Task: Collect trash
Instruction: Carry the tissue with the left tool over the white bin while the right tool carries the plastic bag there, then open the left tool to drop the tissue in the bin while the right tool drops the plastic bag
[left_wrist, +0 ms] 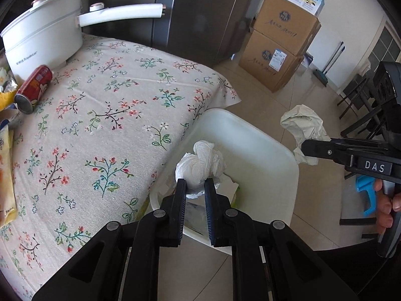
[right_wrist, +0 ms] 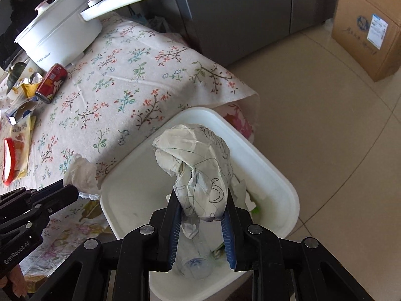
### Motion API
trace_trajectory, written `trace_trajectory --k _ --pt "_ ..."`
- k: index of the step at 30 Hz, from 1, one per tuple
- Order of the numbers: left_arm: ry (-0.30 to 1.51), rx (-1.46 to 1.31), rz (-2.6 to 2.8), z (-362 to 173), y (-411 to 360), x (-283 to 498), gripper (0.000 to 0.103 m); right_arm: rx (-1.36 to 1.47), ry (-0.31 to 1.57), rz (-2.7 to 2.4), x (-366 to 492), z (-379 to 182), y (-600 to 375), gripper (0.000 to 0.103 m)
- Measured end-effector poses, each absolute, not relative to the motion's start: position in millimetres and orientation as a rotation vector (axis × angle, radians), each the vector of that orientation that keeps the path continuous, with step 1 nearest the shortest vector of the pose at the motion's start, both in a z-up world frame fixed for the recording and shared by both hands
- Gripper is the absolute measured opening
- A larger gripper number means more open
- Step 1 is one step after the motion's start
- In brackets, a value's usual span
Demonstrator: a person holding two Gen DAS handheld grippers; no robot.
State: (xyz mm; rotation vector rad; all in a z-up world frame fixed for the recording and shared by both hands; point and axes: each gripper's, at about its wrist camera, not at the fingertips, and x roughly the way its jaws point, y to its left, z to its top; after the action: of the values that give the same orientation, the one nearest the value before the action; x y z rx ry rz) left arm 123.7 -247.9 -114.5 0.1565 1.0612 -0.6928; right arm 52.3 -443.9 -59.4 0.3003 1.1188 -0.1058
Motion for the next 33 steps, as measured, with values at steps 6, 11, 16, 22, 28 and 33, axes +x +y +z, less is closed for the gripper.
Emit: trace_trajectory --k 6,11,16,22,28,33 --pt "1.102 0.172 -0.644 -124 -252 131 0.054 0.299 1.132 -0.115 50 -63 -451 0.027" --pt "1.086 0.182 -0.618 -120 -251 132 0.068 0.304 1.143 -0.125 47 -66 -456 0.027" --pt "1.078 0.186 -0.602 -117 -246 131 0.071 0.31 1.158 -0.132 46 -69 -459 0.028" --pt "1.067 0.196 -0.582 -113 -241 130 0.071 0.311 1.171 -0.132 48 -71 -456 0.032" --pt "1.064 0.189 -0.568 -111 -235 132 0.071 0.328 1.162 -0.151 48 -68 -457 0.06" --pt "1.063 0.188 -0.557 -109 -230 133 0.071 0.335 1.157 -0.154 49 -66 -457 0.062"
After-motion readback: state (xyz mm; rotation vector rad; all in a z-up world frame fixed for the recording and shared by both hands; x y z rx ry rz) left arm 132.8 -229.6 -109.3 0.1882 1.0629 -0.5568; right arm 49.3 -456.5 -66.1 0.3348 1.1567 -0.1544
